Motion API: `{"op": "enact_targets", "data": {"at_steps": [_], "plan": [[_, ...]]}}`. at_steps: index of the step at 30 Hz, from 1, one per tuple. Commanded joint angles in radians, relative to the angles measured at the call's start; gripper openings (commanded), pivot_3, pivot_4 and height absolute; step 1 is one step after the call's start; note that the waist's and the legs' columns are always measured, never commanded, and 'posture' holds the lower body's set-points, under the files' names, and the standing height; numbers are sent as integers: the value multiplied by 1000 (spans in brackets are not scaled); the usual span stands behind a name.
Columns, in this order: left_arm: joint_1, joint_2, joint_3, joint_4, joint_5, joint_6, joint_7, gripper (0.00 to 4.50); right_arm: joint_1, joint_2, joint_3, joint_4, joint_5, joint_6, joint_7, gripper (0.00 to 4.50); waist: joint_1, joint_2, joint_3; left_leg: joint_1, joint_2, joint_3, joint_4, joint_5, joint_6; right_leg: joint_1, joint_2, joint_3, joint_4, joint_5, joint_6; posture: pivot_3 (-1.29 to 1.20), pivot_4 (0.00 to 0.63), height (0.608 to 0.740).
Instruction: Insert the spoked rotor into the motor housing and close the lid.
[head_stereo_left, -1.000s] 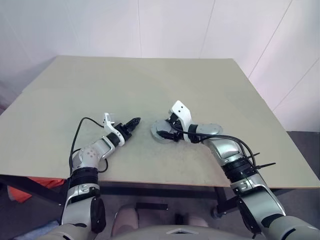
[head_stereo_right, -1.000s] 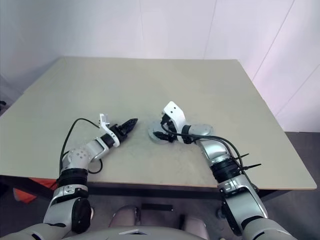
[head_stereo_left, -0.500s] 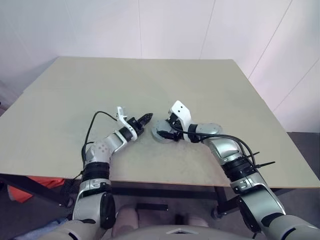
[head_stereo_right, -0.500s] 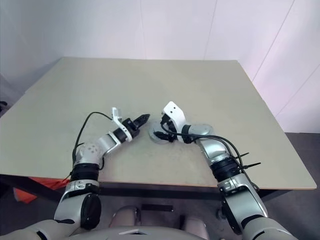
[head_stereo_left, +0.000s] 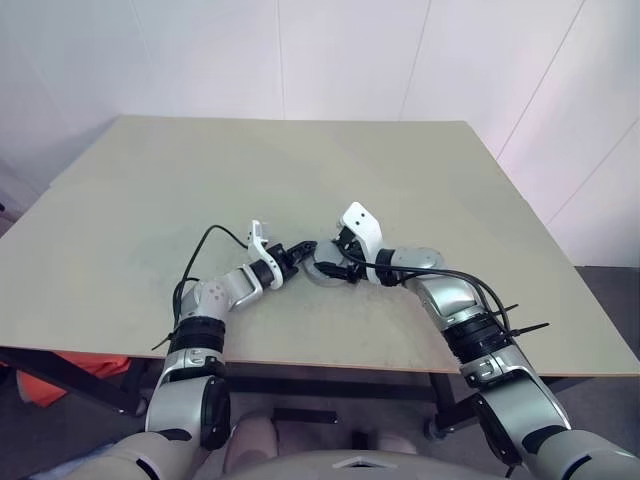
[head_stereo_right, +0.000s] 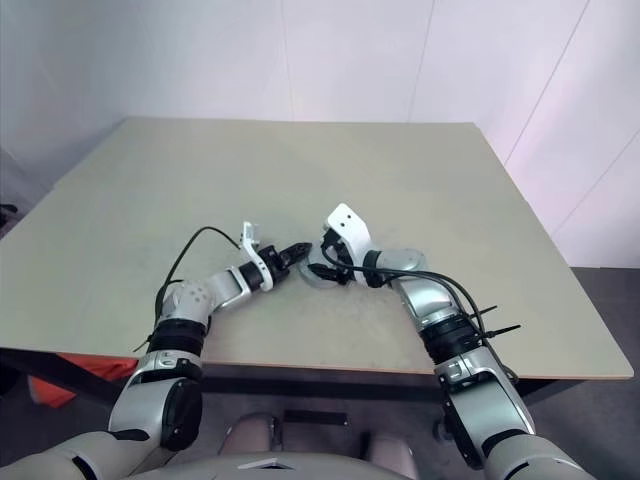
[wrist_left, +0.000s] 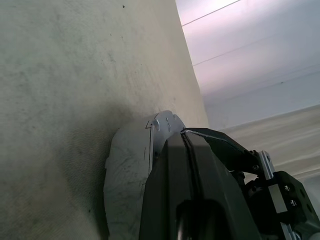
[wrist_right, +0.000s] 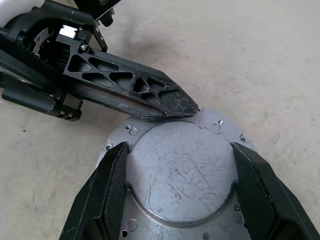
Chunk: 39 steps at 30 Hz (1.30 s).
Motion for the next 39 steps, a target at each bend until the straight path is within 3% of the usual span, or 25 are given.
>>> {"op": "enact_targets", "data": {"at_steps": [1,2,6,11,14,18,24,29,34,39], "plan": [[8,12,-19,25,32,17,5,28,-10,-13,-33,59,-20,42,-37,3095,0,0,0,0,0,0,0,0,0,0,0,0,0,0,0,0,0,740],[8,11,-21,24,33,19,2,28,-12,-13,-35,56,-14,43,-30,3095,0,0,0,1,0,0,0,0,0,0,0,0,0,0,0,0,0,740],[14,9,-38,10,36,35,-10,0,-5,-17,-58,-31,18,40,-18,4480,1,0,0,0,0,0,-1,0,0,0,0,0,-1,0,0,0,0,740],[13,10,-43,9,39,41,-18,0,-14,-12,-189,-279,218,249,19,4480,8,2,1,-8,0,0,-1,0,0,-5,0,0,-2,4,-7,0,0,740],[12,8,-46,8,41,43,-21,0,-42,13,-329,-340,351,436,-46,4480,12,2,1,-10,0,0,-1,0,1,-7,0,0,-2,4,-7,0,0,740],[3,4,-50,16,45,38,-26,0,-108,60,-557,-238,462,717,-226,4480,13,2,1,-10,0,0,-1,0,1,-7,0,0,-3,4,-7,0,0,740],[-13,4,-46,32,53,26,-32,0,-94,107,-783,-111,444,1013,-455,4480,28,5,1,-11,-1,1,-3,3,-4,-9,0,0,-4,4,-7,0,0,740],[-19,2,-41,37,58,14,-30,0,-39,168,-850,-195,492,1167,-487,4480,33,9,0,-11,-2,1,-12,6,-9,-12,0,0,-4,3,-5,0,0,740],[-23,3,-39,43,59,5,-30,0,4,227,-840,-237,591,1178,-528,4480,35,9,0,-8,-1,1,-17,8,-12,-12,0,0,-4,2,-4,0,0,740],[-27,3,-38,48,62,-7,-29,0,-54,334,-864,-210,589,1178,-583,4480,32,9,0,-8,-1,1,-18,9,-13,-13,0,0,-4,0,1,0,0,740]]}}
